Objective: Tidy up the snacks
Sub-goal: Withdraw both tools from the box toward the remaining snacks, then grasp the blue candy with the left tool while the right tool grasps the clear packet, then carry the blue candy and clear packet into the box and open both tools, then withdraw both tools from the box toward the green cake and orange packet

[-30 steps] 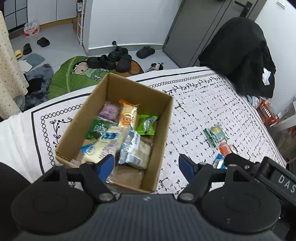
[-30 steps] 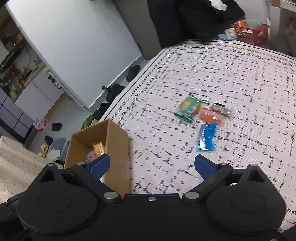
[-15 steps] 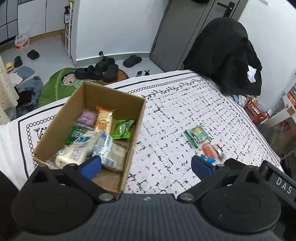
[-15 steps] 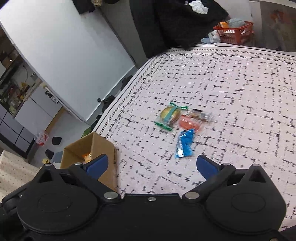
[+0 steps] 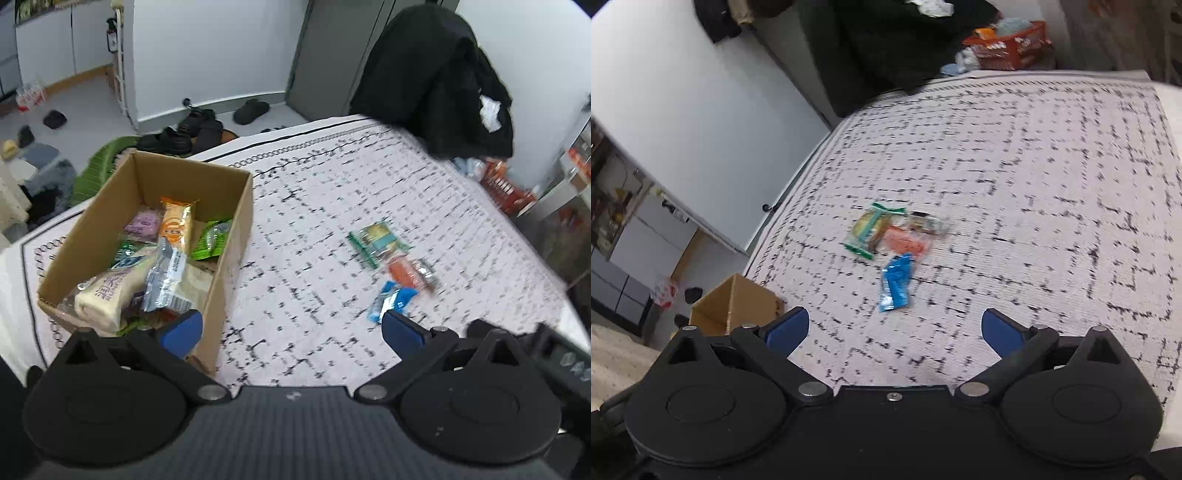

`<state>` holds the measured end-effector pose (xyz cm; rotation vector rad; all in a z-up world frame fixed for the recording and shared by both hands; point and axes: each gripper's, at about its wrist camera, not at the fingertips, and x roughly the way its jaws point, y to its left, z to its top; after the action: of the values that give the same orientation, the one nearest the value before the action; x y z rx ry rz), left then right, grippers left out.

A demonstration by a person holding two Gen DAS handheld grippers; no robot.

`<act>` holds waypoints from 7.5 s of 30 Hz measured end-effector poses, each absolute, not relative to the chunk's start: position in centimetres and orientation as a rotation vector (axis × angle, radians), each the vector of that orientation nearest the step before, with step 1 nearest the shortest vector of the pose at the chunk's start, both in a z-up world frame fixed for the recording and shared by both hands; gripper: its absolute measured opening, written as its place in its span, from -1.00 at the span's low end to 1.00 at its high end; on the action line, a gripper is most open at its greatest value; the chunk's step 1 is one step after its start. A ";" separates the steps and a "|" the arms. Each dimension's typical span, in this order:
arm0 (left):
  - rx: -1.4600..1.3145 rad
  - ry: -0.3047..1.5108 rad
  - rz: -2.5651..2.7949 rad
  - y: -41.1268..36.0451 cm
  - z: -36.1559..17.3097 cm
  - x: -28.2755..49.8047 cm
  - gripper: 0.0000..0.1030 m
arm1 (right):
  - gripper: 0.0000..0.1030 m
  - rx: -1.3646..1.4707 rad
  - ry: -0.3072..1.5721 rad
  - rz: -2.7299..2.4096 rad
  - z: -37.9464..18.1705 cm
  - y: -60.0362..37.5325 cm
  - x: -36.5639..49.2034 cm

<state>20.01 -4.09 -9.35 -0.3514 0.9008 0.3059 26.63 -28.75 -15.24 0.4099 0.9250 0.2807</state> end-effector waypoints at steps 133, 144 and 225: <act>-0.486 0.809 0.295 4.7 -8.7 19.5 -0.41 | -0.70 0.232 0.932 0.608 -10.5 -12.1 27.6; -0.530 0.809 0.331 9.1 -9.2 18.5 -0.41 | -0.70 0.206 0.952 0.615 -10.8 -8.0 27.1; -0.421 0.903 0.451 3.4 -9.2 20.9 0.85 | 0.59 0.343 0.959 0.389 -13.3 -20.7 28.0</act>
<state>20.91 3.44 -9.17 -0.4210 0.9032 0.4510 27.98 -20.71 -13.28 0.3432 0.9588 0.3891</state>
